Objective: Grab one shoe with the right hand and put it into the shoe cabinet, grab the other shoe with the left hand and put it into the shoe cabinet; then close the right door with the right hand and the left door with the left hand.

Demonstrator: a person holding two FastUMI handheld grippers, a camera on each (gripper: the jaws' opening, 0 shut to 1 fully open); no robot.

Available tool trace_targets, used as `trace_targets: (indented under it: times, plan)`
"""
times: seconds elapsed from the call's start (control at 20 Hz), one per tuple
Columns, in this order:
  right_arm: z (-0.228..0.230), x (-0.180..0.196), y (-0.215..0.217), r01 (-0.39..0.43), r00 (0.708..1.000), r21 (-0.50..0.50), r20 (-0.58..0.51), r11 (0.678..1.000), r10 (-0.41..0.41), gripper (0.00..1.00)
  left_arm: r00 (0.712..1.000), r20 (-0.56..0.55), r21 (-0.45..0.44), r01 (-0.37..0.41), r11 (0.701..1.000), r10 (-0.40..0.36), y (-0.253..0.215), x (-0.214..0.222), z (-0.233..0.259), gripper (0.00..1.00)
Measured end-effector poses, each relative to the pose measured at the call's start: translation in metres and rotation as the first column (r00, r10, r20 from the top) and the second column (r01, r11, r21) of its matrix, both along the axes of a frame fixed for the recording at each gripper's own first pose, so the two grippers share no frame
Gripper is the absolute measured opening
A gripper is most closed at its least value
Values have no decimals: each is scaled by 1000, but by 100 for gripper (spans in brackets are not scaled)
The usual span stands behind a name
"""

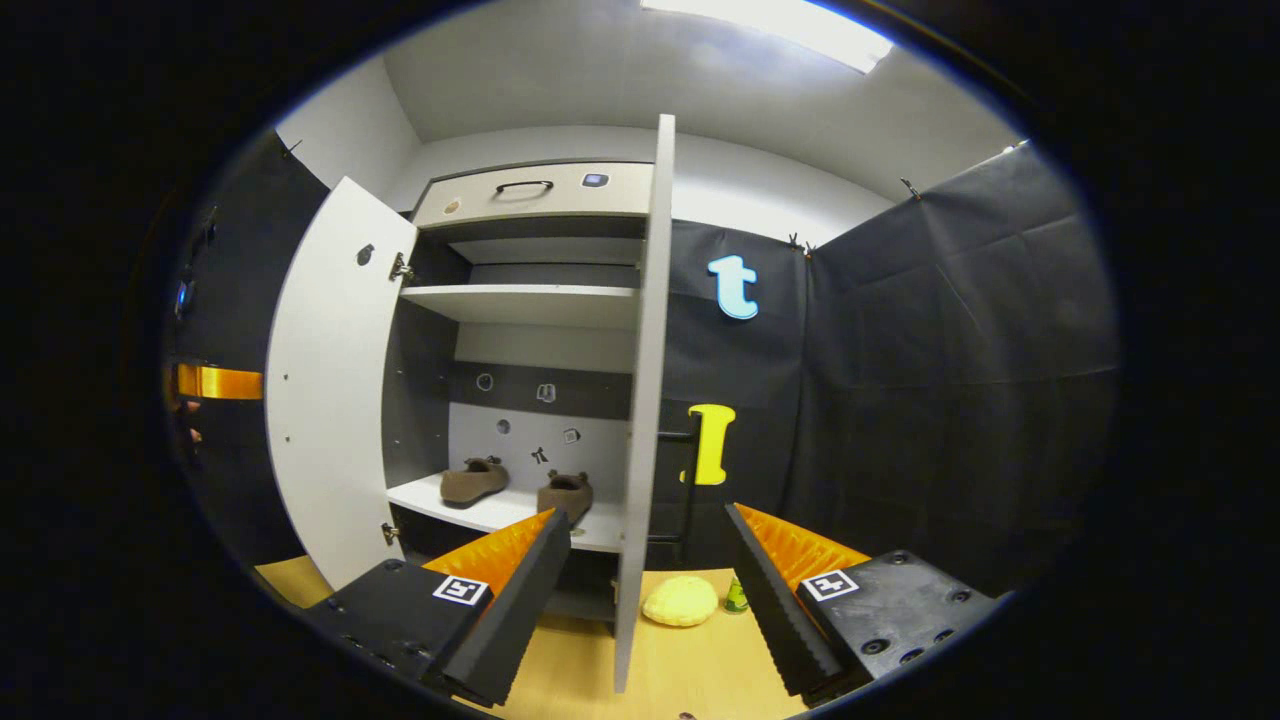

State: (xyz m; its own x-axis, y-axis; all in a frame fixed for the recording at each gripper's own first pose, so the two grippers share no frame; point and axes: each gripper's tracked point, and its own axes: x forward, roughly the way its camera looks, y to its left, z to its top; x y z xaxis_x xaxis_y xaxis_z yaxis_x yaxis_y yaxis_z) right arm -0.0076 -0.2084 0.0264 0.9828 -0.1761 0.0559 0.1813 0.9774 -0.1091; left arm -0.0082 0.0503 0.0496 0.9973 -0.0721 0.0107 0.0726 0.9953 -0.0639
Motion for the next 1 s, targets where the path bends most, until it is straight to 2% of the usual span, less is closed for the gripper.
trace_targets:
  times: [0.15, 0.35, 0.45, 0.65, 0.75, 0.8, 0.9, 1.0]
  plan:
    - [3, 13, -34, -5, 1000, 29, 9, 1000, 4, 98, 1000, 17, -9, -23, 1000, 24, -4, -14, 10, 95]
    - [-3, 41, -47, -111, 994, 137, -1, 984, 112, 98, 993, 32, -30, -111, 993, 112, -4, -27, 18, 95]
    - [-10, 55, -50, -157, 987, 157, -17, 975, 162, 98, 987, 32, -54, -155, 986, 157, -5, -33, 19, 95]
    - [-17, 78, -36, -284, 955, 177, -35, 942, 295, 97, 967, 33, -82, -249, 965, 252, -4, -45, 20, 95]
    - [-18, 85, -32, -327, 940, 179, -38, 928, 338, 97, 957, 12, -50, -289, 956, 290, -7, -51, 15, 95]
    - [-18, 86, -28, -346, 933, 184, -38, 920, 359, 100, 952, 3, -23, -307, 951, 307, -9, -52, 14, 95]
    - [-19, 89, -17, -389, 915, 195, -34, 900, 403, 98, 943, -7, 18, -333, 943, 333, -13, -54, 12, 95]
    - [-22, 93, -6, -418, 901, 206, -34, 885, 433, 98, 942, -6, 14, -334, 942, 334, -19, -49, 13, 95]
